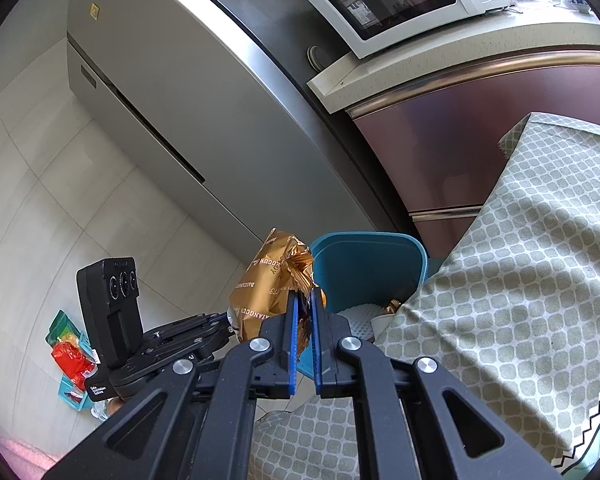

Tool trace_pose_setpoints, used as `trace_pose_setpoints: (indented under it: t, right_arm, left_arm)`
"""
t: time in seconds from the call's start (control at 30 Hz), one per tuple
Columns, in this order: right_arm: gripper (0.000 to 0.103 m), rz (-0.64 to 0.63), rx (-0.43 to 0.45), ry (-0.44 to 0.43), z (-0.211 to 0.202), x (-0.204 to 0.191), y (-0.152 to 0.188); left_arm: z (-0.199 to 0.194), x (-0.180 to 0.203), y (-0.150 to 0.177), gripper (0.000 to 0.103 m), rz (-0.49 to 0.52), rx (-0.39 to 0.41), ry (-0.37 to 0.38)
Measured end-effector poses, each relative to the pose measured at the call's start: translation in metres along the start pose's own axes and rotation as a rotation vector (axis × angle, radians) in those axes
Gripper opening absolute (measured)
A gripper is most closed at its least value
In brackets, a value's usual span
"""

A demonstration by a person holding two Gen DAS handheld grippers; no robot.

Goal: Collect trash
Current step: 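Carry the orange peel and gold wrapper in both tools over the teal bin, then open both tools to drop the orange peel and gold wrapper into the bin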

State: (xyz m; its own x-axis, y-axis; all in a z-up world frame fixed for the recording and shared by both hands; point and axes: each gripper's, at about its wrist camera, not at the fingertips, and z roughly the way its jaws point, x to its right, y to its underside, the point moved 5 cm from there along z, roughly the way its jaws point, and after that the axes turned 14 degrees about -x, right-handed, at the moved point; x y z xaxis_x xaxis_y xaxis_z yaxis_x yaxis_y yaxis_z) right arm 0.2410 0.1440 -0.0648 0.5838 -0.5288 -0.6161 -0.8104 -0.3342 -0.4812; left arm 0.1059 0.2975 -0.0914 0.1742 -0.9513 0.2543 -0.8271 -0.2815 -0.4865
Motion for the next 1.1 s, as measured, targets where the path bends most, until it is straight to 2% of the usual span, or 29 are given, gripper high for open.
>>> trace_pose_setpoints:
  t: [0.43,0.9,0.93,1.03,1.1]
  right_arm:
    - [0.005,0.024,-0.054,0.043,0.028,0.002,-0.006]
    - [0.008,0.061,-0.131,0.092,0.063,0.018,-0.013]
    - [0.009,0.065,-0.132,0.096,0.064,0.019,-0.012]
    - [0.02,0.08,-0.131,0.107,0.066,0.025,-0.012]
    - [0.021,0.086,-0.127,0.112,0.067,0.027,-0.011]
  left_arm:
    - [0.023,-0.014,-0.003,0.006,-0.038,-0.042,-0.027]
    - [0.065,-0.024,-0.011,0.006,-0.081,-0.113,-0.045]
    - [0.069,-0.024,-0.012,0.007,-0.085,-0.117,-0.045]
    - [0.08,-0.025,-0.013,0.01,-0.093,-0.129,-0.058]
    - [0.088,-0.026,-0.014,0.013,-0.101,-0.14,-0.057]
